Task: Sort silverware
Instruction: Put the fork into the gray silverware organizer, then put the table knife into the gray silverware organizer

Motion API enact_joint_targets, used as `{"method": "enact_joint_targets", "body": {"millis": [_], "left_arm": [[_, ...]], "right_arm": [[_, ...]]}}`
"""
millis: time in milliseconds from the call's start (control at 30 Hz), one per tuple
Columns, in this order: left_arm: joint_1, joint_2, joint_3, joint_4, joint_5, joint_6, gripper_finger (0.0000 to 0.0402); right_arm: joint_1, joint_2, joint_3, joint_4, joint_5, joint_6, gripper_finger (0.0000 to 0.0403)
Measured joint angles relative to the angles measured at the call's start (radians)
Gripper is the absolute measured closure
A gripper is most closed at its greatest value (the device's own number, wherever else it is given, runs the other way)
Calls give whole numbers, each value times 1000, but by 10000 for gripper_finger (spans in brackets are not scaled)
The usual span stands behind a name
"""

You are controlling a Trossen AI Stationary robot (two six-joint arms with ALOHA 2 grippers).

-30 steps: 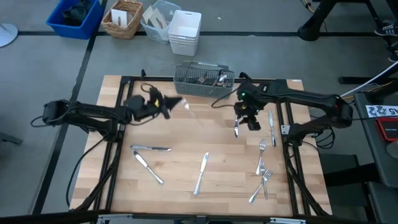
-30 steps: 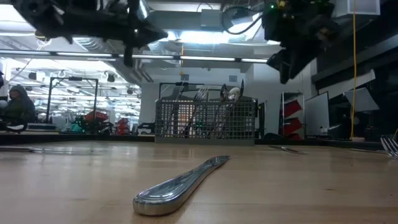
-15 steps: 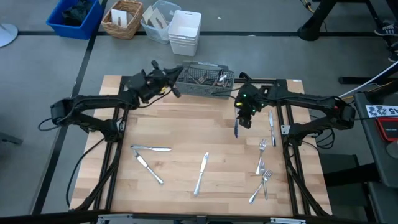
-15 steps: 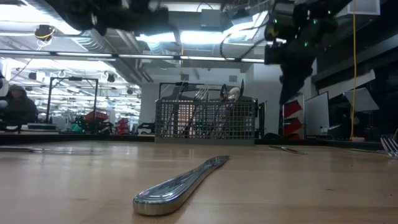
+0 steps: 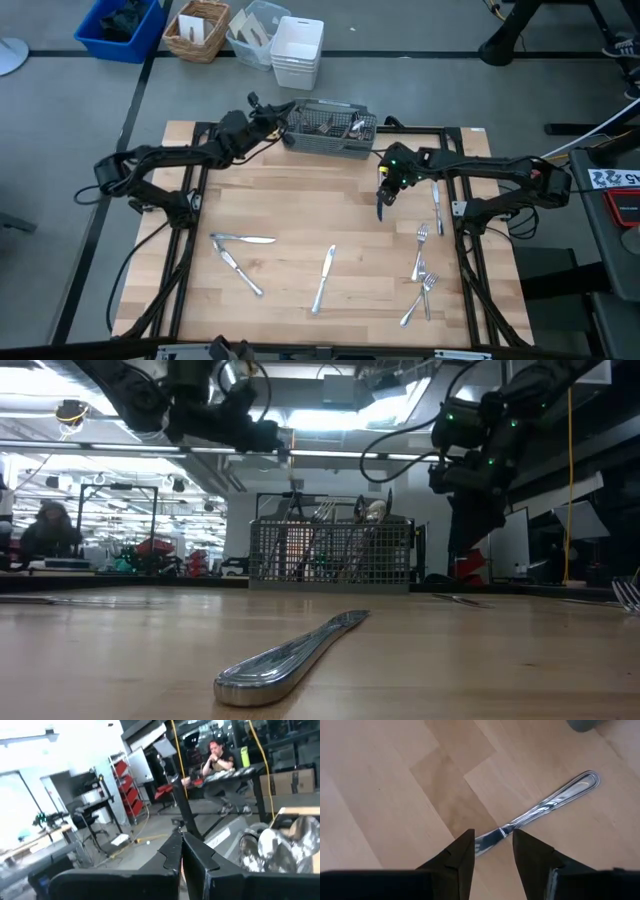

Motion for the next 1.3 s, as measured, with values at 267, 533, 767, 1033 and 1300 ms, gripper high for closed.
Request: {"method": "enact_joint_targets", "body": {"millis": [267,533,767,1033,1300], "left_arm": [[13,103,0,1,3,3,401],[9,161,0,0,3,1,400],[9,161,0,-9,18,1,362],[-10,161,0,-9,21,-81,274],[-60,161,0,-8,21,-130,255]], "right_arm": [[0,0,-11,18,32,7,267],[0,0,-11,17,194,248,267],[1,36,-11,17,210,333,267],[1,122,-11,21,210,375,267],[1,185,-11,66,210,441,267]]}}
